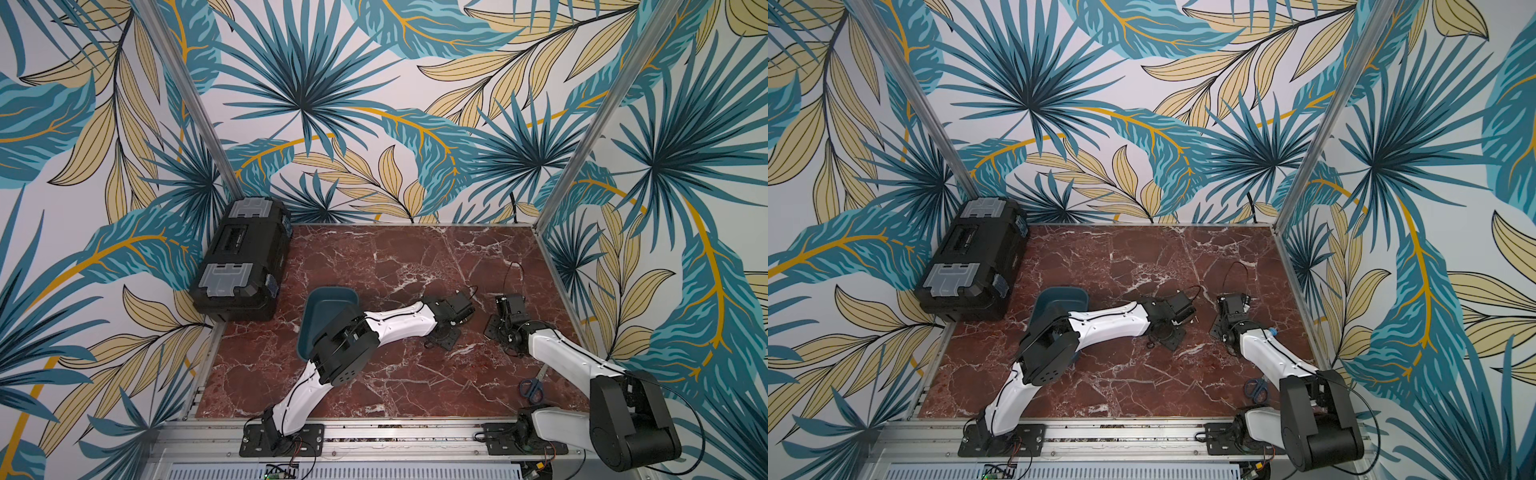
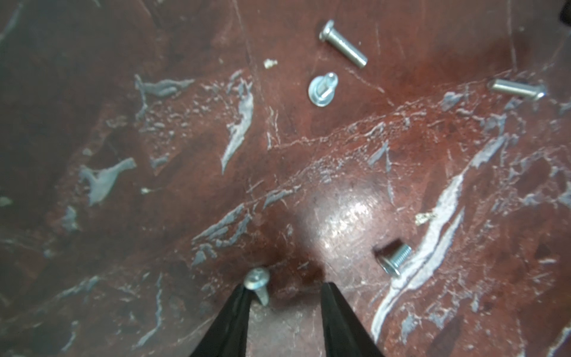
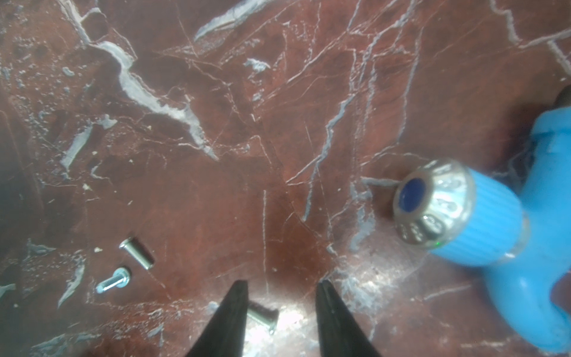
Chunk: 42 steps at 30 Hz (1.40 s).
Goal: Put the screws on the desktop into the storage box
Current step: Pick up the screw from the center of the board.
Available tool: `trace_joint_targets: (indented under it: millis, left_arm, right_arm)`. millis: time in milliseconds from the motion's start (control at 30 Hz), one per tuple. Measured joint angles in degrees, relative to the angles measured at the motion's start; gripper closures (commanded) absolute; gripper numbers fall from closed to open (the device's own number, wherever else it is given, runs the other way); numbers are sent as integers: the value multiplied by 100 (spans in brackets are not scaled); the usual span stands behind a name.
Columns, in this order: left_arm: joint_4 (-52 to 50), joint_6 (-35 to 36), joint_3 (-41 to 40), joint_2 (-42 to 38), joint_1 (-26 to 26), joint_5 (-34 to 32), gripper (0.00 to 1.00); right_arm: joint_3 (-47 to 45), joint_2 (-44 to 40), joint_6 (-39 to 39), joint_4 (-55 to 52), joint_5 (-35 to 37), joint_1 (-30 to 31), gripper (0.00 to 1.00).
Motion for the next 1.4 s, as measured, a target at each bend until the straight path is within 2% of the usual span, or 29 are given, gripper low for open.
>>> trace_joint_targets:
  millis: [567, 867, 1233, 1400]
  left_arm:
    - [-74, 59, 31, 39, 2, -280, 80]
    - [-72, 76, 96, 83, 2, -402, 100]
    - [-55, 57, 63, 37, -9, -496, 100]
    - [-74, 33, -181, -363, -7, -496, 100]
  right_arm:
    - [35, 11, 2, 0, -2, 0, 58]
    - [35, 11, 2, 0, -2, 0, 58]
    - [35, 11, 2, 0, -2, 0, 58]
    - [35, 11, 2, 0, -2, 0, 58]
